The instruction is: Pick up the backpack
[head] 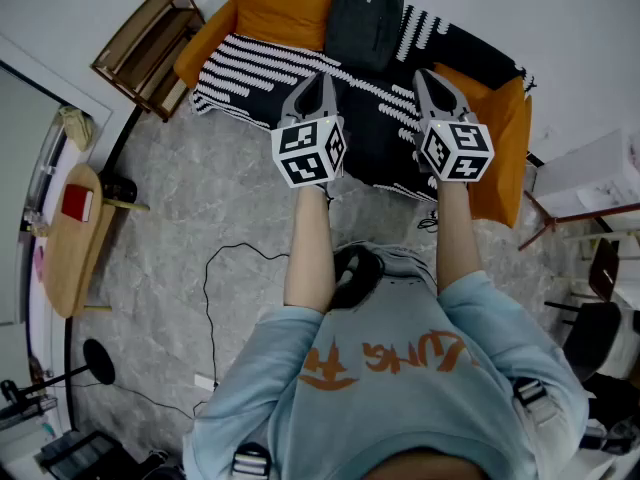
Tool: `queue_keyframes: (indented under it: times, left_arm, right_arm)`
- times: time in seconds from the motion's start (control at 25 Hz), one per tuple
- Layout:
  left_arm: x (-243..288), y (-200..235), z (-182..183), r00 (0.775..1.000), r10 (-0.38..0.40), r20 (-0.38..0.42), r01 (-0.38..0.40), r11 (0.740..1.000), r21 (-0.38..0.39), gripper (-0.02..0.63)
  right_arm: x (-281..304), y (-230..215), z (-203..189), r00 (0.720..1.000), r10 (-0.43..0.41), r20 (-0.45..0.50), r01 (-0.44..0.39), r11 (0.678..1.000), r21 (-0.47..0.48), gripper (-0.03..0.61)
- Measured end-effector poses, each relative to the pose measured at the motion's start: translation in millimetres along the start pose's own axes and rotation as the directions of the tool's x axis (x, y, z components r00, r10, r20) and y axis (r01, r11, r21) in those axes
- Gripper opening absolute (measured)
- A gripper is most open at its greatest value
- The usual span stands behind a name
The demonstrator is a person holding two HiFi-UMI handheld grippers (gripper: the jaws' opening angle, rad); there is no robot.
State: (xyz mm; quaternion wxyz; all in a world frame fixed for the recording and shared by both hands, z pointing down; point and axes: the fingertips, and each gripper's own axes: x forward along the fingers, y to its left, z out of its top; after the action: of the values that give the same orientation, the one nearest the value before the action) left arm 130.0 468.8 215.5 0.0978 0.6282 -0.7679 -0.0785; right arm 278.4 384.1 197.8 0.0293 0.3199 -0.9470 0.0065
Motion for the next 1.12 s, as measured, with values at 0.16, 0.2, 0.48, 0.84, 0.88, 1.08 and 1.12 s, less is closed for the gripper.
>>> queue_keyframes:
  times: [0.16, 0.2, 0.48, 0.84, 0.88, 1.08, 1.12]
  left_arm:
    - [5, 3, 2, 1.0, 0.004, 0.005, -0.004, 1.0, 0.003, 0.02]
    - [6, 4, 2, 1.0, 0.006, 0.006, -0.006, 1.0, 0.002, 0.02]
    - [10, 24, 1, 1.0, 0.029, 0.009, -0.028, 0.999, -0.04, 0.02]
    - [15, 40, 3, 0.999, 0.046, 0.024, -0.043, 0.996, -0.083, 0.02]
    - [16, 40, 2, 0.999, 0.044, 0.023, -0.042, 0.996, -0.085, 0.02]
    - [17, 43, 5, 0.999, 0.039, 0.021, -0.037, 0.995, -0.089, 0.02]
    - [16, 43, 6, 0.999, 0.036, 0.022, -0.034, 0.996, -0.088, 0.02]
  right_arm:
    - [6, -1, -2, 1.0, 0.005, -0.007, -0.005, 1.0, -0.002, -0.002]
    - [7, -1, -2, 1.0, 0.003, -0.008, -0.003, 1.0, -0.001, -0.002]
    - [20, 0, -5, 1.0, -0.011, -0.017, 0.012, 1.0, 0.021, -0.002]
    - [27, -2, -10, 0.997, -0.036, -0.061, 0.036, 0.999, -0.005, -0.002]
    - [28, -1, -10, 0.998, -0.035, -0.061, 0.035, 0.999, -0.007, -0.002]
    - [27, 2, -8, 0.998, -0.037, -0.059, 0.036, 0.999, -0.014, -0.002]
    - [26, 2, -6, 0.998, -0.04, -0.058, 0.039, 0.999, -0.015, -0.002]
